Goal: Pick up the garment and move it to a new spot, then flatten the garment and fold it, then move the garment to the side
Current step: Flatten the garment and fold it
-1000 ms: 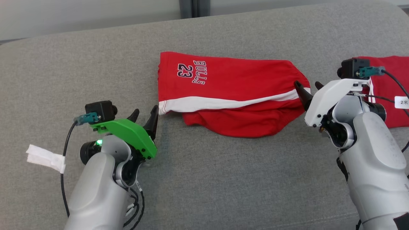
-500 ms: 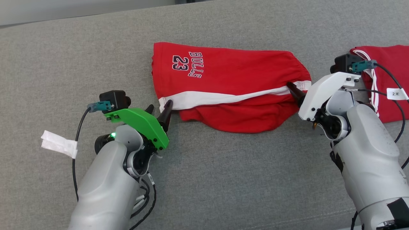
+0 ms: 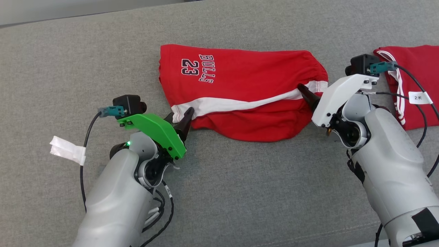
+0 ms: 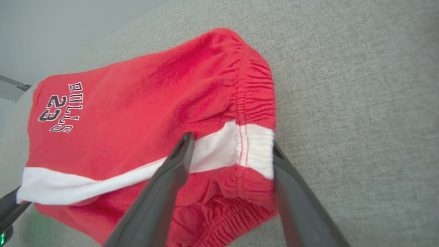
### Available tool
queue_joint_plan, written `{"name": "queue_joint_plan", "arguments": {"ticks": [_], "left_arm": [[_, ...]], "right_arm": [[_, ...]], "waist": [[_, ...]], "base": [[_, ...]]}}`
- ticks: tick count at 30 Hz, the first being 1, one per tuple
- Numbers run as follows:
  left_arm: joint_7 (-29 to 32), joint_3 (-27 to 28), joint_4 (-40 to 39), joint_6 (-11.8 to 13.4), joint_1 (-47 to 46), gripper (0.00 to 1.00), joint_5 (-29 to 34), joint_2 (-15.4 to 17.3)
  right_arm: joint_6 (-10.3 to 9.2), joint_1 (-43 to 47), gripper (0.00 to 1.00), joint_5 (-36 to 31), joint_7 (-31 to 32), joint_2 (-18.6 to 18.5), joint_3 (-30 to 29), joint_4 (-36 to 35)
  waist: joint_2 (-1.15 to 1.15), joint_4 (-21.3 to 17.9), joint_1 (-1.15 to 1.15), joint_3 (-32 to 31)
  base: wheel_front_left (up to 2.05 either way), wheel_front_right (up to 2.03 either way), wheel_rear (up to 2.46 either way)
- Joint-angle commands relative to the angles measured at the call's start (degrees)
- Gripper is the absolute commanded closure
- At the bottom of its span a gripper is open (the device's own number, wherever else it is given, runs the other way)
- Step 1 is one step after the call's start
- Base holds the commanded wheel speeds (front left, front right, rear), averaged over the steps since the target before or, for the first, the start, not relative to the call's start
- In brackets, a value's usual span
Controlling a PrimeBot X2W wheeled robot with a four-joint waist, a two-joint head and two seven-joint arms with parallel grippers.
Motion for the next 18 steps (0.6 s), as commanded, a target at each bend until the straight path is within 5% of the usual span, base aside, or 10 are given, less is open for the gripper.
{"name": "queue_joint_plan", "arguments": {"ticks": [1, 2, 3, 18], "left_arm": [[0.2, -0.2, 0.3, -0.4, -0.9, 0.51, -0.3, 0.2], [0.4, -0.3, 0.4, -0.4, -0.8, 0.90, -0.5, 0.2], [0.6, -0.5, 0.6, -0.6, -0.6, 1.00, -0.6, 0.2], [-11.7, 1.4, -7.4, -2.9, 0.6, 1.00, -0.9, 1.0]], "right_arm": [[-0.03, -0.7, 0.75, 0.7, -0.7, -0.4, 0.6, 0.0], [-0.03, -0.7, 0.98, 1.1, -0.9, -0.6, 1.0, -0.1], [-0.03, -0.7, 1.00, 1.5, -1.3, -0.8, 1.4, -0.2], [-0.03, -0.3, 1.00, 3.3, -10.3, -5.8, 6.7, -9.1]], "waist": [[0.00, 0.0, 0.00, 0.0], [0.00, 0.0, 0.00, 0.0], [0.00, -0.1, 0.00, 0.0], [0.00, 1.1, 0.00, -4.4]], "base": [[0.00, 0.00, 0.00], [0.00, 0.00, 0.00], [0.00, 0.00, 0.00], [0.00, 0.00, 0.00]]}}
